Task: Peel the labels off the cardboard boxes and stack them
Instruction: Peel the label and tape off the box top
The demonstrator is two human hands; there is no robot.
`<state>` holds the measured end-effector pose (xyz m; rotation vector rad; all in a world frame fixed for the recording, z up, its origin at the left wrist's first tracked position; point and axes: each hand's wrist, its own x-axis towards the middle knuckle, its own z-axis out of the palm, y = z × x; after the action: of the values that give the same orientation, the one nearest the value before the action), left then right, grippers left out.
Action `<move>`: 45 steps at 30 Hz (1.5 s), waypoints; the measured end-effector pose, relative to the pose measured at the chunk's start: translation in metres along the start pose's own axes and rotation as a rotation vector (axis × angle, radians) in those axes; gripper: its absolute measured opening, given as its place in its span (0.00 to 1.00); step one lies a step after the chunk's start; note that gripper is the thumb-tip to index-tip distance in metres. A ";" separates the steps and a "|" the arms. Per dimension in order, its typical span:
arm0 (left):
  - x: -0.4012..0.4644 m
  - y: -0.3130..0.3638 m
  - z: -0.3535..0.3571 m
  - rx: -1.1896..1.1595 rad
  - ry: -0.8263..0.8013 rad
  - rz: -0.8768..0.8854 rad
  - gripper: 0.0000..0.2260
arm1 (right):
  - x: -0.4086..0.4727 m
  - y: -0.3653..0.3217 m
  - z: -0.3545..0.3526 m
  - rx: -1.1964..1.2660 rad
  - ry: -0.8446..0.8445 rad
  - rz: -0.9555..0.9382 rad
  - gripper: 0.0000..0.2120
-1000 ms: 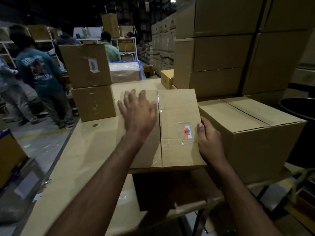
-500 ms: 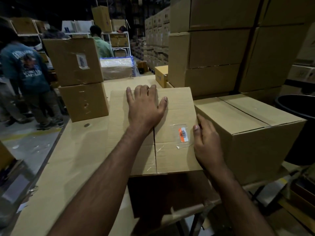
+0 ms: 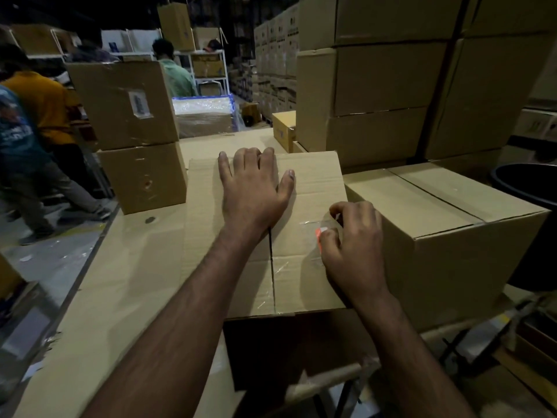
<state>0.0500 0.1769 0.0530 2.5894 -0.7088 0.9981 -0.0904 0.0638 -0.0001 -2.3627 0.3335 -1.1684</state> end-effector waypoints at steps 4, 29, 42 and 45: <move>0.000 0.000 0.000 0.007 0.011 -0.004 0.28 | -0.001 -0.001 -0.001 -0.007 0.005 -0.006 0.11; -0.007 0.004 -0.007 0.001 0.021 -0.016 0.28 | -0.010 0.002 -0.004 0.091 0.067 -0.051 0.03; -0.006 0.003 -0.004 0.012 0.019 -0.026 0.28 | -0.012 0.004 -0.005 0.174 0.071 -0.019 0.15; -0.005 0.003 -0.004 0.007 0.021 -0.031 0.29 | -0.012 0.007 -0.004 0.158 0.059 -0.029 0.12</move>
<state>0.0431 0.1778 0.0524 2.5832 -0.6590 1.0189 -0.1003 0.0614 -0.0096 -2.2071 0.2184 -1.2335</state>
